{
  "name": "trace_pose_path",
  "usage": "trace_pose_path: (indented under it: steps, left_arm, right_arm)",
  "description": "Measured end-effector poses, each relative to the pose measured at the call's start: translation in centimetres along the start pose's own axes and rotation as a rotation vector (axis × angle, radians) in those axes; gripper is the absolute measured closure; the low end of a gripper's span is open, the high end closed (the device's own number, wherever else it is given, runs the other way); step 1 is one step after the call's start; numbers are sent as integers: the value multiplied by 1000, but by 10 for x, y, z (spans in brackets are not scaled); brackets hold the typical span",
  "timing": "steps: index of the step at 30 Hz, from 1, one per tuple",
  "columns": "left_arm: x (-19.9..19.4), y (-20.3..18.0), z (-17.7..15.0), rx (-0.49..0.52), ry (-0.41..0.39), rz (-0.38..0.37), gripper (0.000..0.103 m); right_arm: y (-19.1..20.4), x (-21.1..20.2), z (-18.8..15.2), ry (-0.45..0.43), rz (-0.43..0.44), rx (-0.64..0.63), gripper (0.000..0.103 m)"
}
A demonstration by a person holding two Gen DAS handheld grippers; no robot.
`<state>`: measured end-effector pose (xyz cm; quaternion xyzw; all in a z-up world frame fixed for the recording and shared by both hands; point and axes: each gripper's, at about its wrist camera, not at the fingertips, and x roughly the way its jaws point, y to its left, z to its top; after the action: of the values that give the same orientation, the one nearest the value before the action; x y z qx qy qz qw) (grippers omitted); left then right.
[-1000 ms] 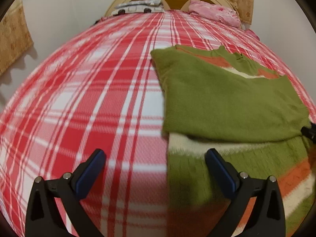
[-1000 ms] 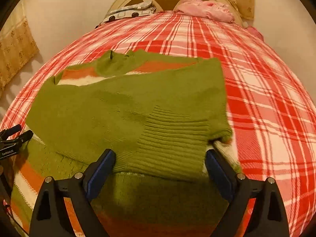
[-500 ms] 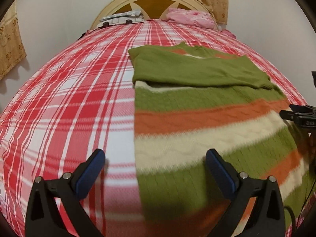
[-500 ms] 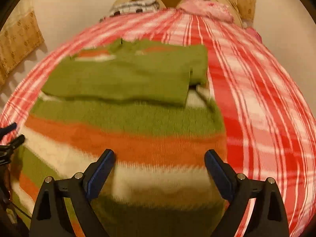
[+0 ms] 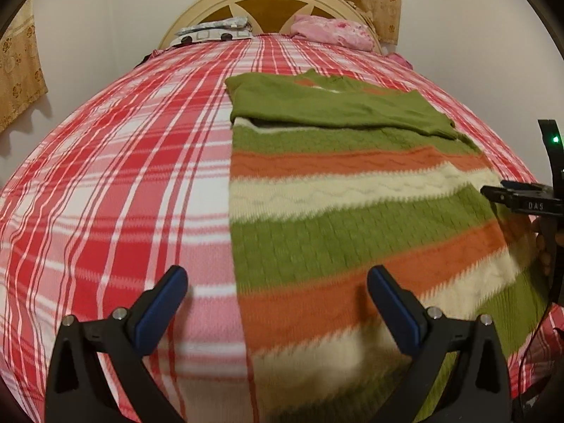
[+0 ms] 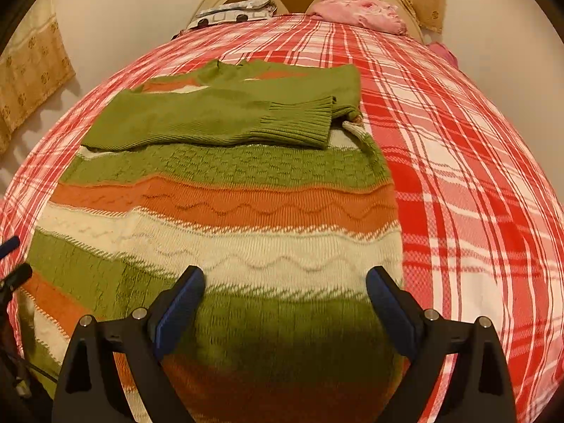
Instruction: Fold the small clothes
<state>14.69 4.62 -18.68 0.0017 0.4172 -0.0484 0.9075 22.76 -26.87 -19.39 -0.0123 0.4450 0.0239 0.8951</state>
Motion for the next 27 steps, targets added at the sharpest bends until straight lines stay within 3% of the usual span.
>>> trace_pose_path:
  steps: [13, 17, 27]
  left_arm:
    - [-31, -1, -39, -7, 29, -9, 0]
    - [-31, 3, -45, -53, 58, -38, 0]
    - [-33, 4, -59, -105, 107, -138, 26]
  right_arm:
    - [4, -23, -33, -37, 14, -14, 9]
    - [10, -28, -43, -36, 5, -38, 9]
    - [14, -44, -73, -72, 12, -34, 9]
